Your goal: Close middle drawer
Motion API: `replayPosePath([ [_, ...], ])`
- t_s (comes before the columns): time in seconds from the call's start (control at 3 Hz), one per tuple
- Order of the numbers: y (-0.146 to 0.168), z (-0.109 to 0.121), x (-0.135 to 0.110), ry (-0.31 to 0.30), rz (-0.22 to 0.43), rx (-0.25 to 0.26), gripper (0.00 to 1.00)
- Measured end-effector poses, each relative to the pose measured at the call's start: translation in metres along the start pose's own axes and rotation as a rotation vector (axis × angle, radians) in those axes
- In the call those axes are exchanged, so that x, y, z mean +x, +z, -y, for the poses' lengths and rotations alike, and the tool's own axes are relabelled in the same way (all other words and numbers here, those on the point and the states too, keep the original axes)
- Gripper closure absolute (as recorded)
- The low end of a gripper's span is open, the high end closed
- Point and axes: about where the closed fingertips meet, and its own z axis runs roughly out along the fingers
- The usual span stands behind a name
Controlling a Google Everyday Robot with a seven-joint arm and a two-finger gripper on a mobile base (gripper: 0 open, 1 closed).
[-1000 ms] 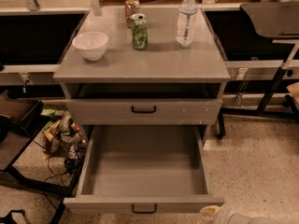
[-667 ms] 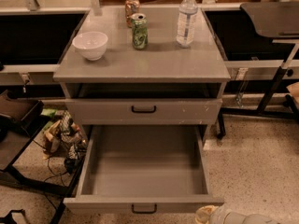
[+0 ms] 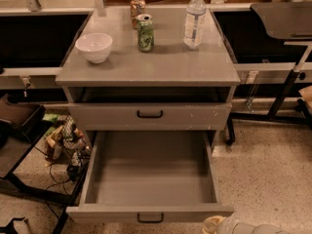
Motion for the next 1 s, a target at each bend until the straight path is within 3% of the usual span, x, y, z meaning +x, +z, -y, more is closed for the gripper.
replayPosePath([
  [0.33, 0.022, -0.013, 0.003, -0.002, 0.050, -0.010, 1.00],
  [0.67, 0.054, -0.028, 0.008, -0.013, 0.156, -0.013, 1.00],
  [1.0, 0.085, -0.027, 0.002, -0.040, 0.273, -0.020, 1.00],
])
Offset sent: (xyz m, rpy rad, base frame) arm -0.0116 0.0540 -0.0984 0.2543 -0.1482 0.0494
